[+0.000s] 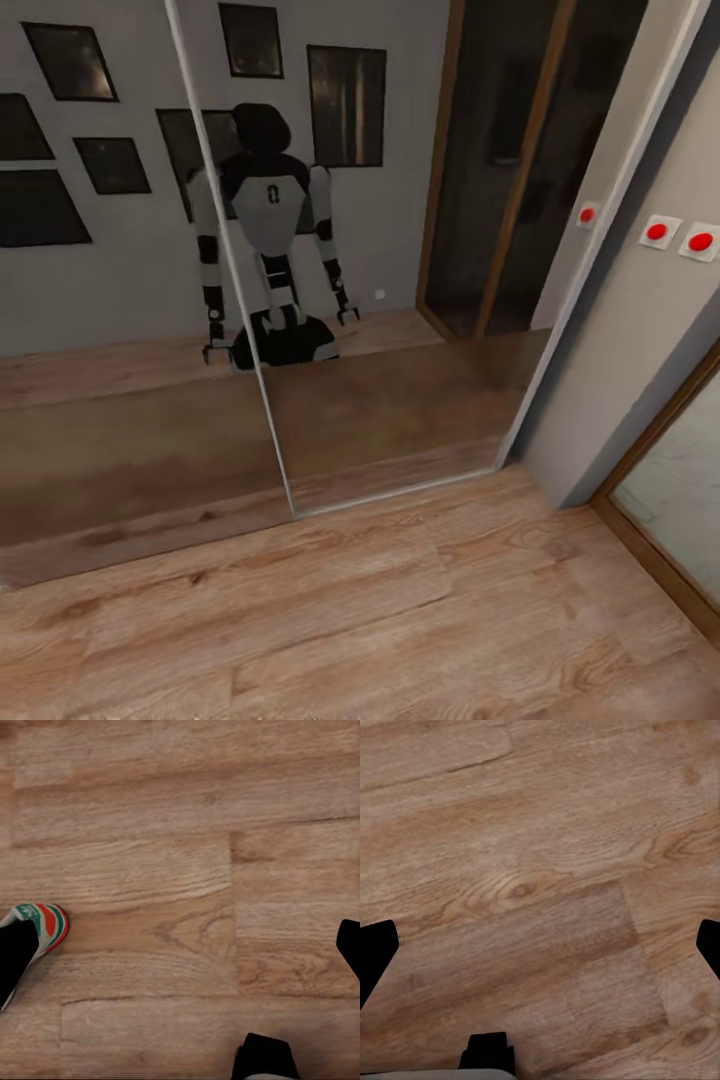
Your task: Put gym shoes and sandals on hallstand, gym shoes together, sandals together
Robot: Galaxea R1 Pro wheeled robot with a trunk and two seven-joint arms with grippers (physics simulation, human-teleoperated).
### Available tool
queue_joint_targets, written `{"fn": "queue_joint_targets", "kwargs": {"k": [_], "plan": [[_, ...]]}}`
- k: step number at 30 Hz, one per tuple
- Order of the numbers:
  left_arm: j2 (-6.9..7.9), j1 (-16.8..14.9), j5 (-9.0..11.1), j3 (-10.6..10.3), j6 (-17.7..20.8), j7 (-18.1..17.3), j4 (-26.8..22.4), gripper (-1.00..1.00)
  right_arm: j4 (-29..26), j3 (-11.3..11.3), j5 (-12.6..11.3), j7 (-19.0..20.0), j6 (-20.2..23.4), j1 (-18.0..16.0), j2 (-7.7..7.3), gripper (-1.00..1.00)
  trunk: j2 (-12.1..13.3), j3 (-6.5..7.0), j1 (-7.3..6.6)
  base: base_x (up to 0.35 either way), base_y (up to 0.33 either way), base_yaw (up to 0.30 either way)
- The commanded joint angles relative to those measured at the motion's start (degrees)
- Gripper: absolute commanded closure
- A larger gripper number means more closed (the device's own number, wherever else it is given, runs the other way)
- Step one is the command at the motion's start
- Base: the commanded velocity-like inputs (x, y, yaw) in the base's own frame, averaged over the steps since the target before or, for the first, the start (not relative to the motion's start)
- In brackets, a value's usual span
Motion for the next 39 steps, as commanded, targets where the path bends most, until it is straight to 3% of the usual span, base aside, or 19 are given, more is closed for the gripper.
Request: {"fn": "queue_joint_targets", "kwargs": {"k": [1,39], "plan": [[0.0,-0.04,0.36,-0.05,-0.17,-0.03,0.05,-1.0,0.02,0.1,-0.48,-0.03,-0.19,-0.01,-0.02,-1.0,-0.02,-0.1,-0.01,0.0,0.0,0.237],[0.0,-0.04,0.21,-0.09,-0.12,-0.03,0.05,-1.0,0.03,0.27,-0.48,-0.03,-0.19,-0.01,-0.02,-1.0,-0.02,-2.19,-0.01,0.0,0.0,0.237]]}}
